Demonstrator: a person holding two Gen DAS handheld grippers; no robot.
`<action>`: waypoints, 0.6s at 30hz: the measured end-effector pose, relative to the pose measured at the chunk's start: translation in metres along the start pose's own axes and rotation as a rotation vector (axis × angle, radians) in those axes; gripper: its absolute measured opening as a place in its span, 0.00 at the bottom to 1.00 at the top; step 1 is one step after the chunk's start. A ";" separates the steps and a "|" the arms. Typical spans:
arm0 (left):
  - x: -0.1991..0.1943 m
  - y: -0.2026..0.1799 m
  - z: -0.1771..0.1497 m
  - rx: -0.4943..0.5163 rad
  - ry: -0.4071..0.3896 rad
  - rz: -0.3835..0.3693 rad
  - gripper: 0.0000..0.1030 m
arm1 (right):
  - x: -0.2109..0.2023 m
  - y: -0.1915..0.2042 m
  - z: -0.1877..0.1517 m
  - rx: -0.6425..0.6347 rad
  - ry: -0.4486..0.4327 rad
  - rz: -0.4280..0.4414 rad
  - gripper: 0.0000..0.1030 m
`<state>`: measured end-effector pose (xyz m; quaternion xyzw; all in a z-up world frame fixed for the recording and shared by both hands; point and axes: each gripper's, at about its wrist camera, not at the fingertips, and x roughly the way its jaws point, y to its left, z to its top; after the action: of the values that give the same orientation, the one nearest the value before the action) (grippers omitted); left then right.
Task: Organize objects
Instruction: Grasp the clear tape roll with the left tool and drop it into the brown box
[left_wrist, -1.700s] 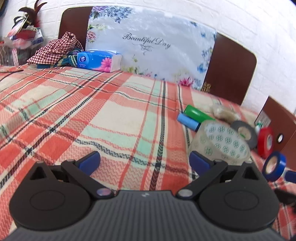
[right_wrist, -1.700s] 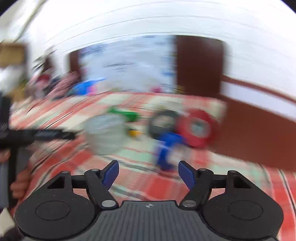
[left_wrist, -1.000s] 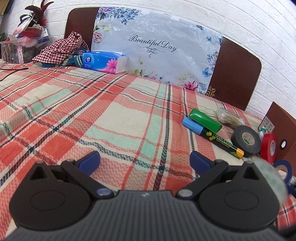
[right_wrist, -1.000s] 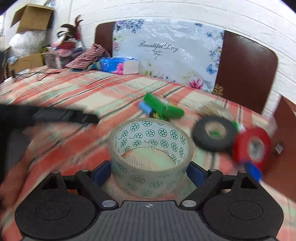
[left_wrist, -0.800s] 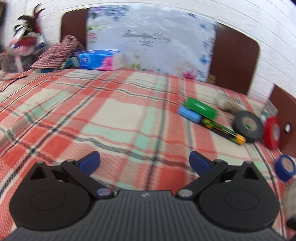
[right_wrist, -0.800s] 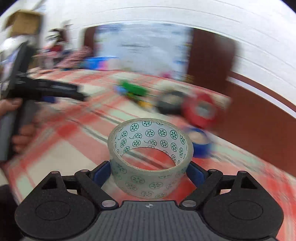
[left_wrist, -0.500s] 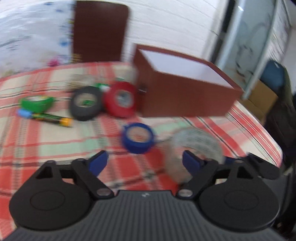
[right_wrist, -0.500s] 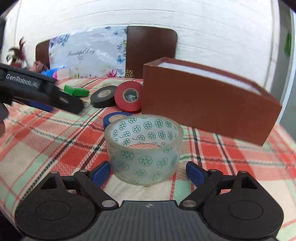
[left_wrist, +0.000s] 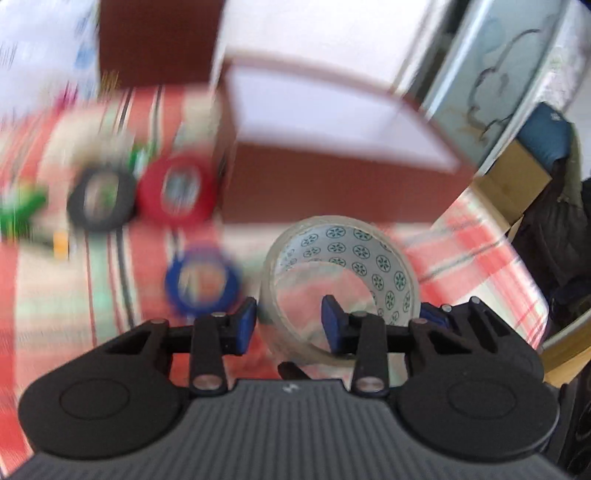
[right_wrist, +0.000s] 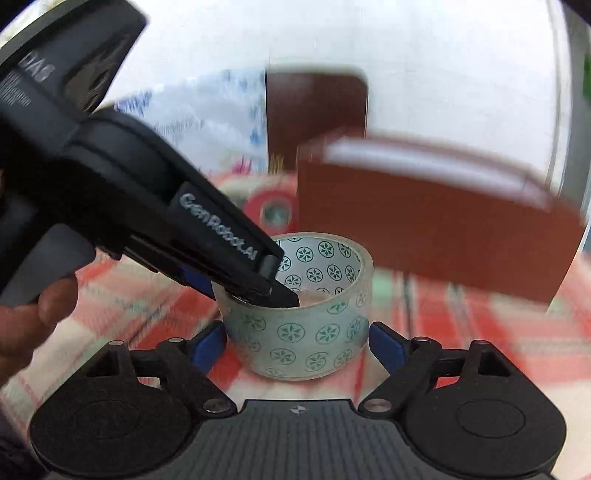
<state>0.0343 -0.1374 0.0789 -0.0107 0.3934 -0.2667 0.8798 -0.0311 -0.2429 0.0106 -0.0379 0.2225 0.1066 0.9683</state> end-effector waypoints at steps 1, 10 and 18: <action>-0.004 -0.007 0.011 0.027 -0.044 -0.001 0.41 | -0.004 -0.002 0.006 -0.024 -0.061 -0.021 0.82; 0.054 -0.037 0.111 0.089 -0.167 0.012 0.41 | 0.052 -0.064 0.077 -0.035 -0.268 -0.174 0.82; 0.104 -0.039 0.127 0.065 -0.142 0.069 0.51 | 0.104 -0.094 0.072 -0.007 -0.299 -0.240 0.96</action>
<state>0.1617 -0.2450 0.1047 0.0124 0.3212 -0.2475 0.9140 0.1115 -0.3066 0.0323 -0.0511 0.0699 -0.0043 0.9962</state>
